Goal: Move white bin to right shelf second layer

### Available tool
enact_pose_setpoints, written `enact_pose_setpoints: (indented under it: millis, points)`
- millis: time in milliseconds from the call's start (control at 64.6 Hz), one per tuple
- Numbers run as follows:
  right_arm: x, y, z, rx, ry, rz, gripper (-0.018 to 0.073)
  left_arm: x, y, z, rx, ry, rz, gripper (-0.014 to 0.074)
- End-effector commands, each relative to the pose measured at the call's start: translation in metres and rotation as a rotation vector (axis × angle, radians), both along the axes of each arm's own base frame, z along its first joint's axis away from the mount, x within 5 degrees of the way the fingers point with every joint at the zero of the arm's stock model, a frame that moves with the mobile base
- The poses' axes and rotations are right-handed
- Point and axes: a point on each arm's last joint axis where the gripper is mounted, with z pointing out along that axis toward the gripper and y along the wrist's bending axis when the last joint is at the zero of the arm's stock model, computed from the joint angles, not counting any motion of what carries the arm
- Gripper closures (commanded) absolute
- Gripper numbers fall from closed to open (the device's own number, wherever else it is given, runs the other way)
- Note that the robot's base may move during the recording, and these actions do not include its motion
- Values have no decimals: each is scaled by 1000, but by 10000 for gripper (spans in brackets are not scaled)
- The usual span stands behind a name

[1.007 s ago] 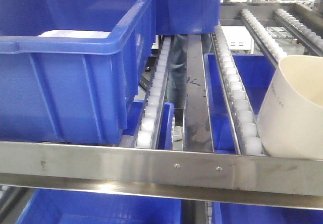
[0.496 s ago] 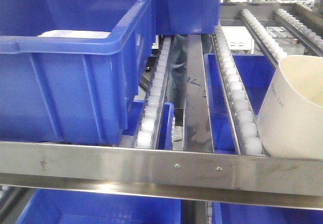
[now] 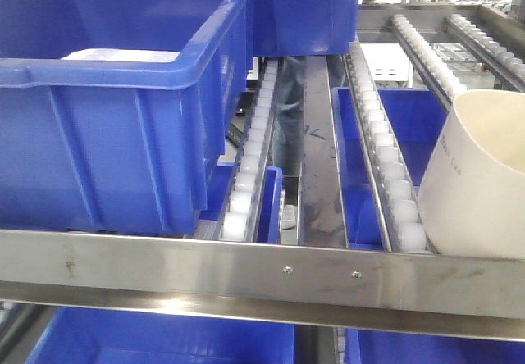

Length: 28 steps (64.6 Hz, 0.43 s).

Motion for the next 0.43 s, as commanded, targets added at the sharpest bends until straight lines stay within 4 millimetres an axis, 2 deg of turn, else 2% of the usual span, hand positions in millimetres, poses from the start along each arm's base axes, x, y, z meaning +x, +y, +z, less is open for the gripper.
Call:
enact_pose_setpoints:
  millis: [0,418]
  points:
    - [-2,-1,9,-13,-112,-7,508,0,0,-1,-14,-70,0,512]
    - [-2,-1,9,-13,-112,-7,508,0,0,-1,-14,-70,0,512]
